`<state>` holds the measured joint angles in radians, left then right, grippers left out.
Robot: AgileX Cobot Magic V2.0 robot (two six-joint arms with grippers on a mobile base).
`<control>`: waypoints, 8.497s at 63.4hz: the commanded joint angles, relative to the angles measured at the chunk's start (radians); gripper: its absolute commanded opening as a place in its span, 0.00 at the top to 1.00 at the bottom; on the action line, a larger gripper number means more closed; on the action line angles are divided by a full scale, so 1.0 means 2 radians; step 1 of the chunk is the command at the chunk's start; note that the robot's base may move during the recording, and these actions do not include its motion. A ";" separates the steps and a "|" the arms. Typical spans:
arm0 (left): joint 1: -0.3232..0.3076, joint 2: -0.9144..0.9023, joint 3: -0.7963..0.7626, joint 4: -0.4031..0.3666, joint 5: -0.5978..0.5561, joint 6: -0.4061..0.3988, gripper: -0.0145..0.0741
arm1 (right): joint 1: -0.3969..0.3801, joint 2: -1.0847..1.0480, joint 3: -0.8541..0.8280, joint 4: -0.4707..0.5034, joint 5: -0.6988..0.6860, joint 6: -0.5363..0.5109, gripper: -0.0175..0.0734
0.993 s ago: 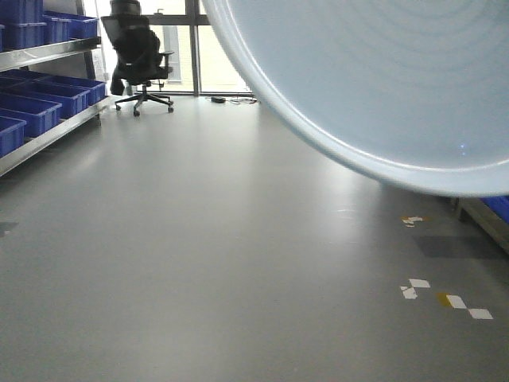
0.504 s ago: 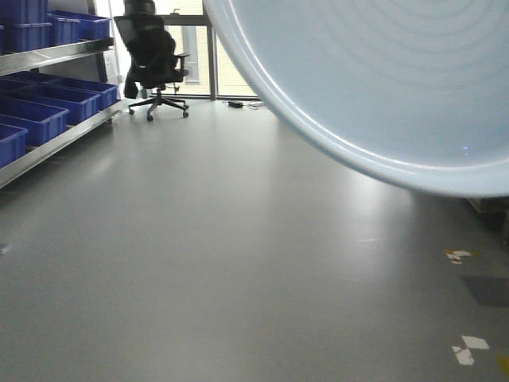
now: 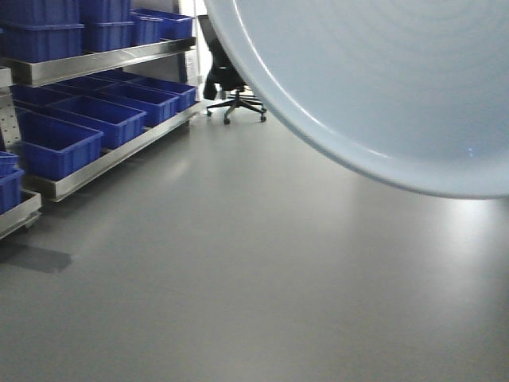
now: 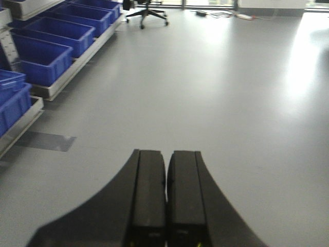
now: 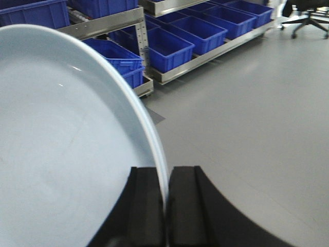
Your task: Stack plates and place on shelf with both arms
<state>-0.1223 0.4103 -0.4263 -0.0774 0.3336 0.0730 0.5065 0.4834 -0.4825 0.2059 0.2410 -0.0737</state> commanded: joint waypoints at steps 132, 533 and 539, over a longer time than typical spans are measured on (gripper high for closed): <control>0.002 0.003 -0.013 -0.003 -0.042 0.000 0.74 | -0.002 0.001 -0.017 0.001 -0.044 -0.001 0.75; 0.002 0.003 -0.013 -0.003 -0.042 0.000 0.74 | -0.240 -0.202 0.198 -0.062 -0.145 0.024 0.74; 0.002 0.003 -0.013 -0.003 -0.042 0.000 0.74 | -0.241 -0.242 0.236 -0.062 -0.173 0.024 0.74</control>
<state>-0.1223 0.4103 -0.4263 -0.0774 0.3336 0.0730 0.0328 0.0346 -0.0261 0.0944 0.0328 -0.0310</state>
